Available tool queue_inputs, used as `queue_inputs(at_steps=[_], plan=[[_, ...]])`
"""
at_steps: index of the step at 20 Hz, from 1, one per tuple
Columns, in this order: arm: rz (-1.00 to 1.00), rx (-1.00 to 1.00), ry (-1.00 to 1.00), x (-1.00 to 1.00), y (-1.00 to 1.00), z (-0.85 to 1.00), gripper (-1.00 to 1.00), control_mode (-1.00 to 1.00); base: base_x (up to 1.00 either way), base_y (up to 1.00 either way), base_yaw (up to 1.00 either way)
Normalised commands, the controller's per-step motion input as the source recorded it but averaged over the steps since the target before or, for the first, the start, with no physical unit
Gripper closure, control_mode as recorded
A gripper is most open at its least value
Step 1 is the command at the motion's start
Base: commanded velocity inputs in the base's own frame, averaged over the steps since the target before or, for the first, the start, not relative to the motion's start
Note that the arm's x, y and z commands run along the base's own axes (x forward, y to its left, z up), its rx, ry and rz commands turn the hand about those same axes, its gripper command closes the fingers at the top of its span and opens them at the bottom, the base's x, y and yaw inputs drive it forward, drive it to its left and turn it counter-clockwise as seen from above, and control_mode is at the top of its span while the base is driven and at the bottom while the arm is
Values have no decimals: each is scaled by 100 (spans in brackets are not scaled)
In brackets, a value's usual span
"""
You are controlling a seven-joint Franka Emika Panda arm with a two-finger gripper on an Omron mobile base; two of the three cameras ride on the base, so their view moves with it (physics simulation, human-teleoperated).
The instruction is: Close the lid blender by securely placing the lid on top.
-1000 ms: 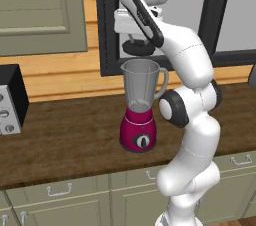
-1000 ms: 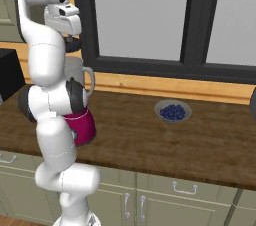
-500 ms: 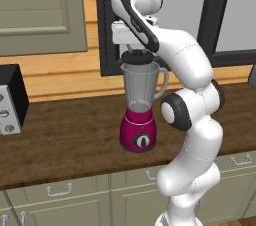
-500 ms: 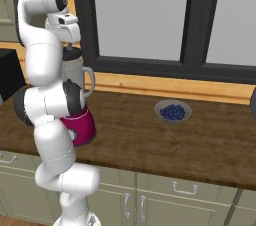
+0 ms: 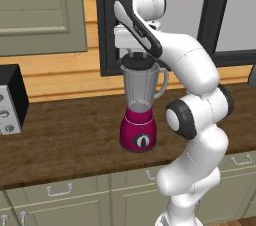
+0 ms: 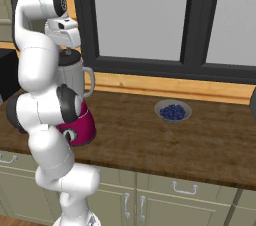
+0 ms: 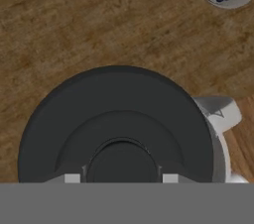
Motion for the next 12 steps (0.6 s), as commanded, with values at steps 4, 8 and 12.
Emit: queue_inputs(at_steps=[4, 8, 12], plan=[[0, 0, 0, 0, 0, 0, 100, -100, 0, 0, 0], [0, 0, 0, -5, 0, 2, 100, -100, 0, 0, 0], [1, 0, 3, -27, 0, 10, 100, -100, 0, 0, 0]])
